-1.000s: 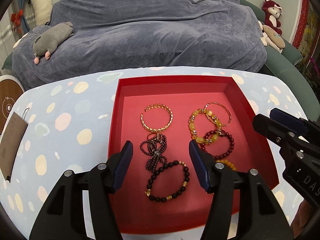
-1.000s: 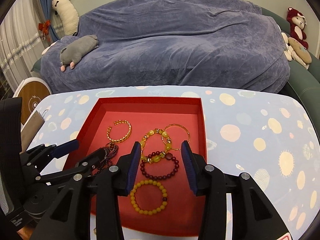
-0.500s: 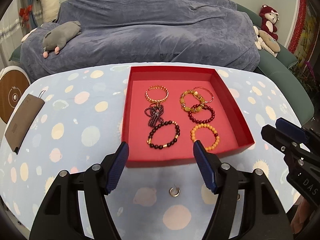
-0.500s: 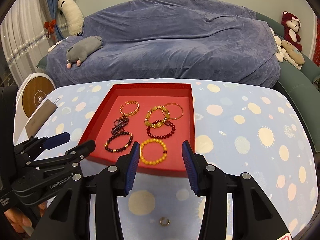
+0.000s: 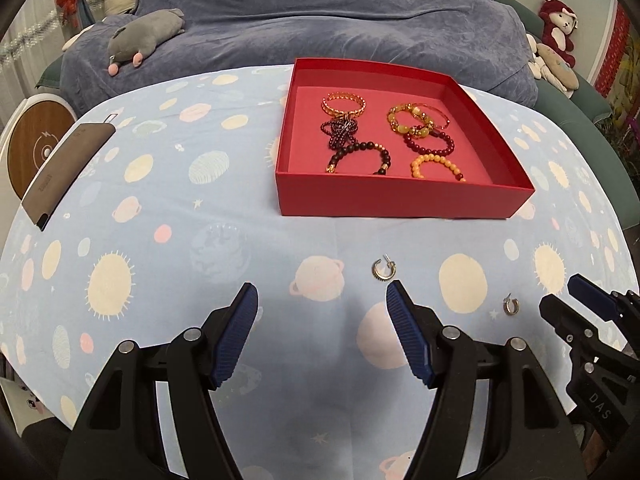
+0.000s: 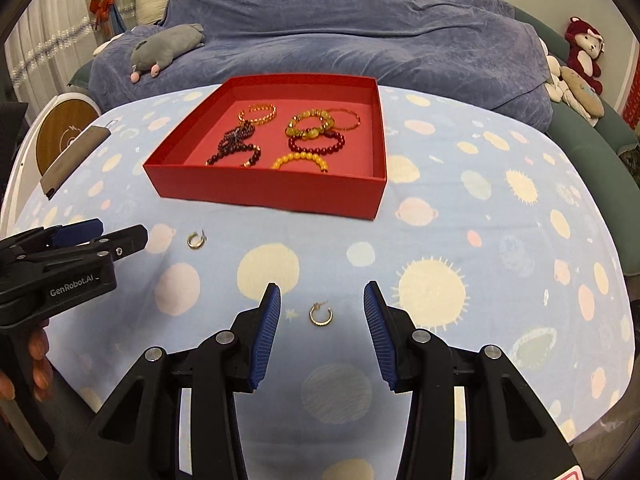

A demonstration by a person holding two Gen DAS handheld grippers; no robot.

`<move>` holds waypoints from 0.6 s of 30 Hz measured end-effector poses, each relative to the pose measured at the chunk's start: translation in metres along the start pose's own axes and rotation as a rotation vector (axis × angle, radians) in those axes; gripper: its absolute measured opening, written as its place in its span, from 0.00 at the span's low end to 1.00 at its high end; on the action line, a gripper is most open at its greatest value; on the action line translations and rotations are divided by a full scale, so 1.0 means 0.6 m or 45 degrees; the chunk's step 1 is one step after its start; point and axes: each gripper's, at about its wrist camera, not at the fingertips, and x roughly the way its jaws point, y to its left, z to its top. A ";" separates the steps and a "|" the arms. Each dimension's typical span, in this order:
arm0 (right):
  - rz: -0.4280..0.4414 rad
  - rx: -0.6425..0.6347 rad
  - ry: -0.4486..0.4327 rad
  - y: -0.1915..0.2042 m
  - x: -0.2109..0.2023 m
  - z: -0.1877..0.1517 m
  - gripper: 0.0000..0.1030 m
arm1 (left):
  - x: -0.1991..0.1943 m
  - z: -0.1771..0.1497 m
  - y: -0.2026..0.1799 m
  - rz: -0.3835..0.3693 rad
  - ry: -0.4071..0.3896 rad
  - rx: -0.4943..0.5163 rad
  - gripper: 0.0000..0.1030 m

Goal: Organize jewelry
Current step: 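Grasp a gold hoop earring with the right tool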

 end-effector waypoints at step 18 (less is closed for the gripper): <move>0.011 0.053 0.095 -0.006 0.074 -0.015 0.35 | 0.035 -0.019 -0.018 -0.027 0.041 -0.008 0.62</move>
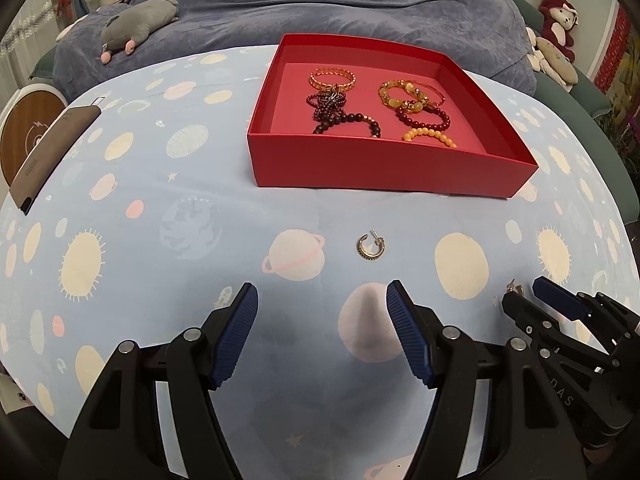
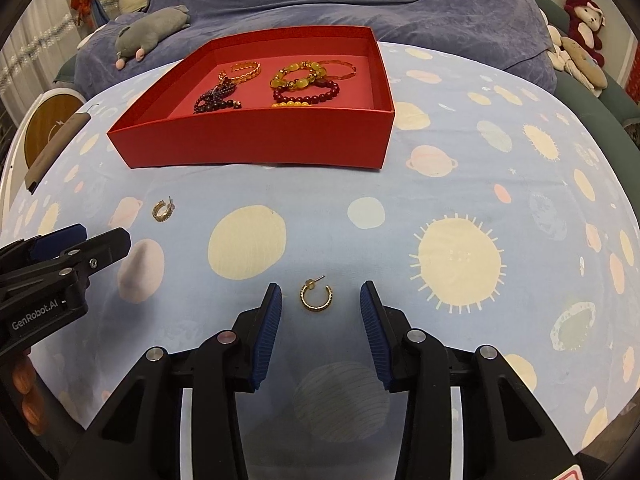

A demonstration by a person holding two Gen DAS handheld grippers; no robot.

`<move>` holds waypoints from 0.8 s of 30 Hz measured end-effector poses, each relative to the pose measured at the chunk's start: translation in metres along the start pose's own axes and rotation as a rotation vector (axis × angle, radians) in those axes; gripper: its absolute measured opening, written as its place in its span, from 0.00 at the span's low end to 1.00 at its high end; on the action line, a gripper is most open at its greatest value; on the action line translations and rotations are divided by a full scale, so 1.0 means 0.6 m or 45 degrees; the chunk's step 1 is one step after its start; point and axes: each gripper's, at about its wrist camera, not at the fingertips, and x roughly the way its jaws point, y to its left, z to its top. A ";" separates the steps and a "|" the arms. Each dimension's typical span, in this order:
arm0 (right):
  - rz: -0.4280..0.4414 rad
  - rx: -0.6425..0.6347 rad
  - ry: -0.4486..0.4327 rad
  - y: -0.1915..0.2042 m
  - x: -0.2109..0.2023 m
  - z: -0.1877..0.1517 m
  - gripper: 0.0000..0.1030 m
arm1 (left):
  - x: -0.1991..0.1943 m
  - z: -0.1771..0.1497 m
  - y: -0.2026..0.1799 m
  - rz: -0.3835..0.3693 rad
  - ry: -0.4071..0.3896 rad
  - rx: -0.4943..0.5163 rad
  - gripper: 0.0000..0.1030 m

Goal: Organize jewelry
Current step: 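Grasp a gold hoop earring with the right tool, then grasp the other gold hoop earring with the left tool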

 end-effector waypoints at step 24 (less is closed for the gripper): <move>0.036 0.002 -0.014 -0.002 0.002 0.004 0.15 | 0.044 0.035 -0.024 -0.038 0.011 -0.011 0.51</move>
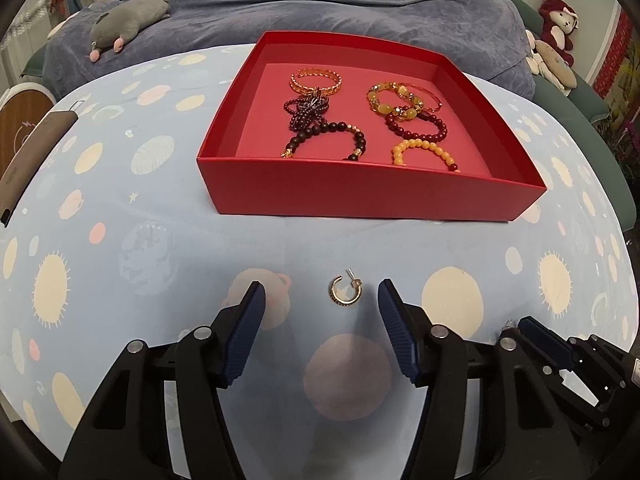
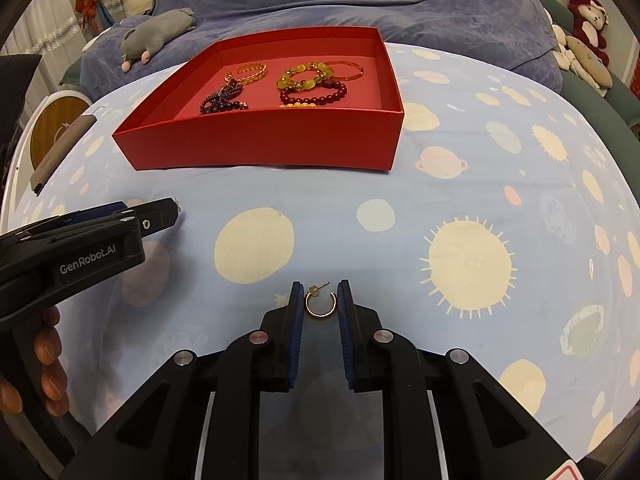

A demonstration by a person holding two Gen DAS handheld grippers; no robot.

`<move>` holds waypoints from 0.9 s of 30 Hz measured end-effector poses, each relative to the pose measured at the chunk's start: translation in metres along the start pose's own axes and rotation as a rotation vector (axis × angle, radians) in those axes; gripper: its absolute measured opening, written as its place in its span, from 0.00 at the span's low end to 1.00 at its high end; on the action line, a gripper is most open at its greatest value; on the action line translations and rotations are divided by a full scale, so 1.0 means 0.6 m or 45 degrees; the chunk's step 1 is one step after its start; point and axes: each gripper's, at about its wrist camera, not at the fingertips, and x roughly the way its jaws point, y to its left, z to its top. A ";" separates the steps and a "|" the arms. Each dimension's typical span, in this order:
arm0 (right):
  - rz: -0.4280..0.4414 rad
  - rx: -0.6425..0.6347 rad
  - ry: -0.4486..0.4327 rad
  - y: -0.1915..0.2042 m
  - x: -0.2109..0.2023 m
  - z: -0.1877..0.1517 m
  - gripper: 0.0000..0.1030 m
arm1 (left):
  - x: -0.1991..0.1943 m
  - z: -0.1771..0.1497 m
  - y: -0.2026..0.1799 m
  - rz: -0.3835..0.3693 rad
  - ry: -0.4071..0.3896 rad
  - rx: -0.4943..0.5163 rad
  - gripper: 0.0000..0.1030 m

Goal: Organize jewelry
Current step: 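Grasp the other gold hoop earring with the left tool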

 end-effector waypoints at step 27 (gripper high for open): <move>0.012 0.019 -0.002 -0.005 -0.002 -0.002 0.15 | -0.007 -0.020 0.012 -0.057 0.011 0.003 0.25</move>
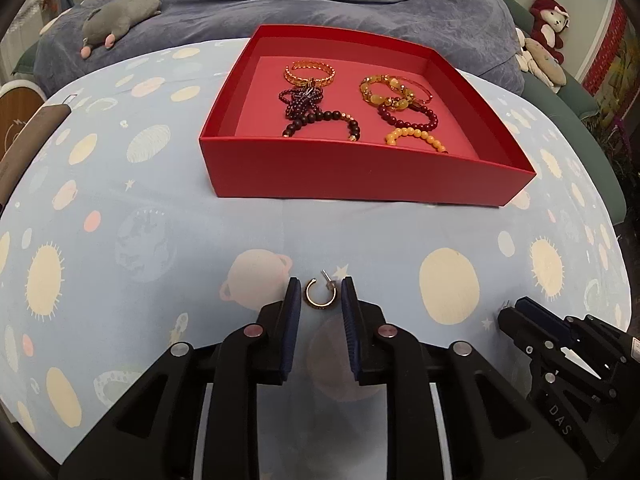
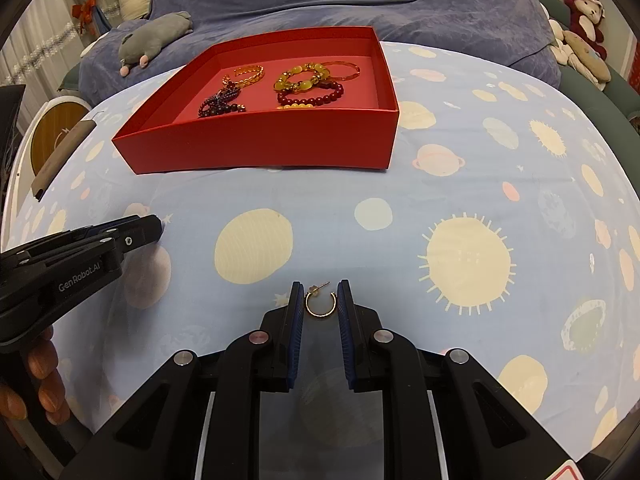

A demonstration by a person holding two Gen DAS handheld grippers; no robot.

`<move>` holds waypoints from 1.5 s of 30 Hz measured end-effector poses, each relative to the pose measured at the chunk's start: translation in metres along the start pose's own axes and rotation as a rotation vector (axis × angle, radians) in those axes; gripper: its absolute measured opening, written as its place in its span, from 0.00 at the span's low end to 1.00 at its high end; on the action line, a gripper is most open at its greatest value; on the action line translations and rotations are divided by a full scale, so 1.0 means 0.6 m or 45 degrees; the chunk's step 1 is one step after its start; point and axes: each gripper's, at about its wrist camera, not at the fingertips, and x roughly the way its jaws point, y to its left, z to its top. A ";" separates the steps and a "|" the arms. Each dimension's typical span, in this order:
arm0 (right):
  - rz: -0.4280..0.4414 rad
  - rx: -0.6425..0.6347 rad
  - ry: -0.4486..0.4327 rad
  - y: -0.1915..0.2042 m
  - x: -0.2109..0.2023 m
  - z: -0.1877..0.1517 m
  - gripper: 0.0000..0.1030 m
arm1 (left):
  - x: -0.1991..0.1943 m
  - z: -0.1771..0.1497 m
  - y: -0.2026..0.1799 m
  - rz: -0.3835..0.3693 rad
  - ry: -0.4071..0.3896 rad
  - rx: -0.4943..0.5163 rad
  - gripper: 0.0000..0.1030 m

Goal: Organize jewelry
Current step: 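Grasp the other gold hoop earring with the left tool, then carry both hoop earrings into the red box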

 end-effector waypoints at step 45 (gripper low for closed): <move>0.087 -0.021 -0.182 0.050 -0.076 0.128 0.15 | -0.087 0.092 -0.016 0.028 -0.098 0.069 0.16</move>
